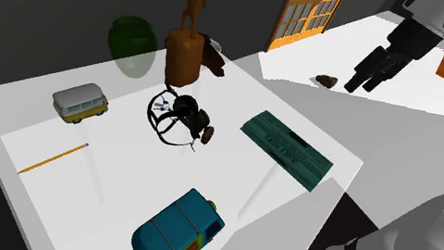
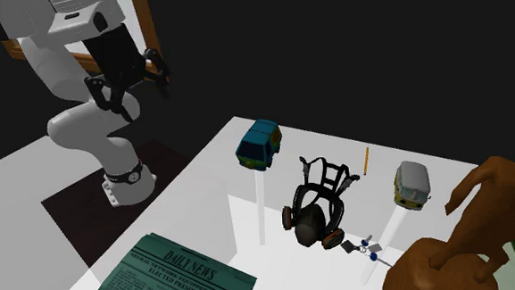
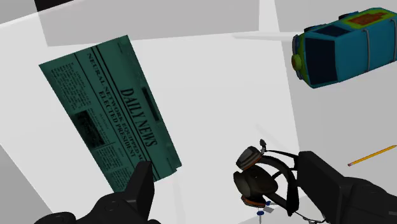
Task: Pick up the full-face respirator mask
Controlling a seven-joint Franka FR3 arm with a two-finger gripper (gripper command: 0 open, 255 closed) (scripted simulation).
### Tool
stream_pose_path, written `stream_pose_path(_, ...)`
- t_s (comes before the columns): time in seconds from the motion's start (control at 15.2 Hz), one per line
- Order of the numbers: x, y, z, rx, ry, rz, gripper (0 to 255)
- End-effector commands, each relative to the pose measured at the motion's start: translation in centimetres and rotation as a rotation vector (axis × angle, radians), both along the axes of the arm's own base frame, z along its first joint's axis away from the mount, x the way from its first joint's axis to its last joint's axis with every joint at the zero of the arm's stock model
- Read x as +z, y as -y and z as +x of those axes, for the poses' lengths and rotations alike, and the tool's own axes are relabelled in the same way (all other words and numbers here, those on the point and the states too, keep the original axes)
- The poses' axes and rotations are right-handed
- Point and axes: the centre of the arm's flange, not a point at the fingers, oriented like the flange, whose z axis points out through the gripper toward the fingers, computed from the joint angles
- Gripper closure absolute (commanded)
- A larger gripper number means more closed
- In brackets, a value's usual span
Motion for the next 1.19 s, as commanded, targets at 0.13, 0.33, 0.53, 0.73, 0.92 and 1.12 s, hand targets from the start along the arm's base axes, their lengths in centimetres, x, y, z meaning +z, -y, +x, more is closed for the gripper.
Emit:
stream_pose_path(0.13,-1.0,-1.7,2.0,0.004,-0.004,-0.014,0)
stream_pose_path(0.33,-2.7,-4.2,4.9,0.009,-0.01,-0.034,0)
stream_pose_path(0.53,-4.4,-6.6,7.9,0.014,-0.016,-0.054,0)
stream_pose_path(0.73,-6.1,-9.1,10.8,0.02,-0.022,-0.075,0)
stream_pose_path(0.92,-8.0,-11.5,13.6,0.025,-0.028,-0.095,0)
stream_pose_path(1.12,-9.9,-13.9,16.5,0.031,-0.034,-0.115,0)
